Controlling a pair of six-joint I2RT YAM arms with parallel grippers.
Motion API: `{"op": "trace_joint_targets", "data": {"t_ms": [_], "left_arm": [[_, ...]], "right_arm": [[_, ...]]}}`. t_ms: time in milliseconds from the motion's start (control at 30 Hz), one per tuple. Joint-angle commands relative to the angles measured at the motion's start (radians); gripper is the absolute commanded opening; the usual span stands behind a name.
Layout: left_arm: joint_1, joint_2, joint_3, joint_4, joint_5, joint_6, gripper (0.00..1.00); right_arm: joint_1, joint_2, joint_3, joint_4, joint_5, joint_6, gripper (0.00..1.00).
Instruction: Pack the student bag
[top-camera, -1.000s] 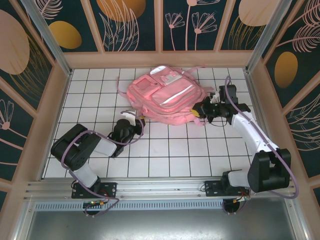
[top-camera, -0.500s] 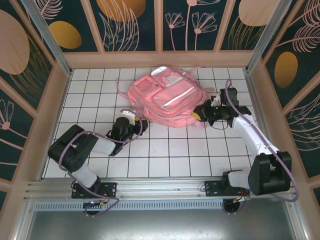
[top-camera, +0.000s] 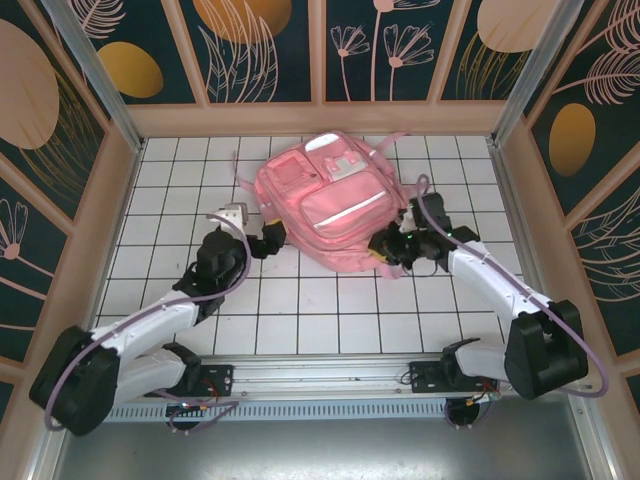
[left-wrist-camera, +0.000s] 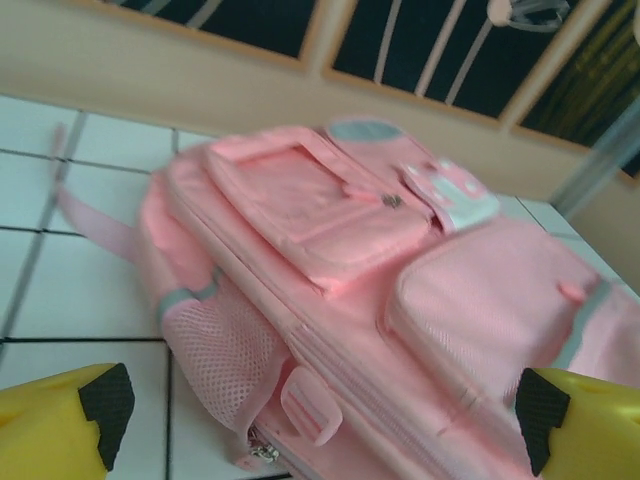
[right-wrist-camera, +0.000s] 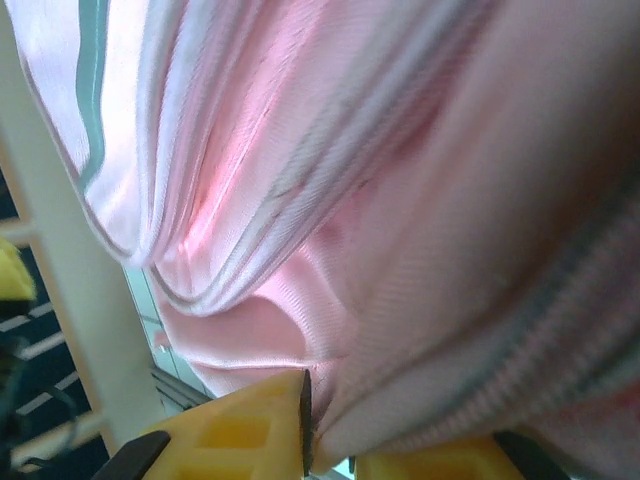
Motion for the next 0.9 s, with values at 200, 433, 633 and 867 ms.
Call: {"op": "trace_joint_targets", "data": {"t_ms": [200,433,633,867], "left_arm": [[0.005,-0.153,0.030,-0.051,-0.278,0.134,0.99],[0.005,-0.105,0.026,0.077,-0.232,0.382,0.99],[0.010,-0.055,0.003,0.161,-0.376,0.363,0.99],[0.214,-0.080,-0.088,0.222,-0.204,0.283,0.99]], "right_arm": [[0.235,-0.086,-0.041,0.077,0.201,-0.139,0.46],[0.236,-0.096,-0.010,-0.014,0.278,-0.200,0.99],[0.234,-0.321,-0.069,0.165,0.630,-0.330,0.97],[-0.119,-0.324,-0.242,0.458,0.636,-0.316,0.99]]}}
